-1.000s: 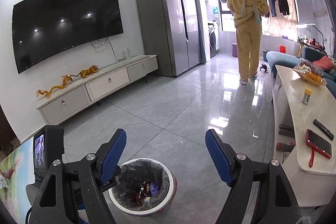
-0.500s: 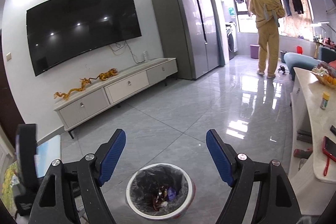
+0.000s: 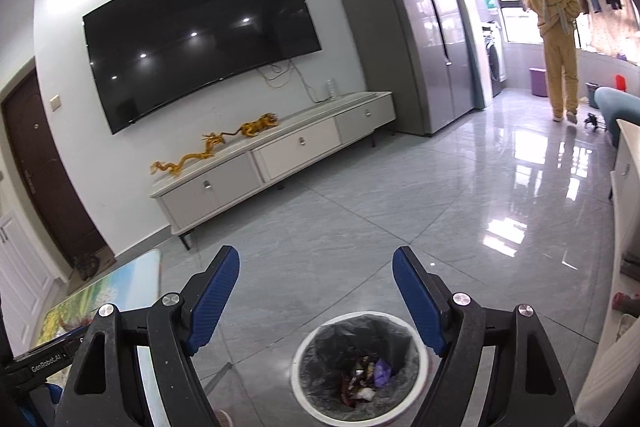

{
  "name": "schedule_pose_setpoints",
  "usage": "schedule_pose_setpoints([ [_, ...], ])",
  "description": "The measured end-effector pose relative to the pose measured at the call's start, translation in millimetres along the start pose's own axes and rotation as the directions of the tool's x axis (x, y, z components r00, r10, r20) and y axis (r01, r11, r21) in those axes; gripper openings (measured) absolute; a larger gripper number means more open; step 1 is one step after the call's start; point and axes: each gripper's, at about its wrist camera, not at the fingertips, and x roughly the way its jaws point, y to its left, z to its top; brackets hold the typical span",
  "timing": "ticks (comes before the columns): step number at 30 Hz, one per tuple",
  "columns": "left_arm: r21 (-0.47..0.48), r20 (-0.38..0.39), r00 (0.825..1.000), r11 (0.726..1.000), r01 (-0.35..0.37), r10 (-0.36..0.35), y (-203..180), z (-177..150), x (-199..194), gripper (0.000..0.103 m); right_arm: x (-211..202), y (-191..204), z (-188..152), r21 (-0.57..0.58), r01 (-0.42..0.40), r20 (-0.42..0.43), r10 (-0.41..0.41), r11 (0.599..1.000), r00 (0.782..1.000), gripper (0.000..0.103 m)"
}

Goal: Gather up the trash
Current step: 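Move both open tools back over the table toward the remaining trash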

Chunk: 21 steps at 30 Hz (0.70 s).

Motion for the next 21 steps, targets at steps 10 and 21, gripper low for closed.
schedule_pose_setpoints([
  [10,-0.109,0.034,0.993,0.988,-0.113,0.117,58,-5,-26,0.063,10,49,-3,-0.07,-0.133,-0.037,0.131,0.989,0.991,0.078],
  [21,-0.206,0.109,0.97,0.959,-0.192,0.217,107,-11,-76,0.063,0,79,-1,-0.099,-0.209,-0.035,0.207,0.973,0.978,0.078],
])
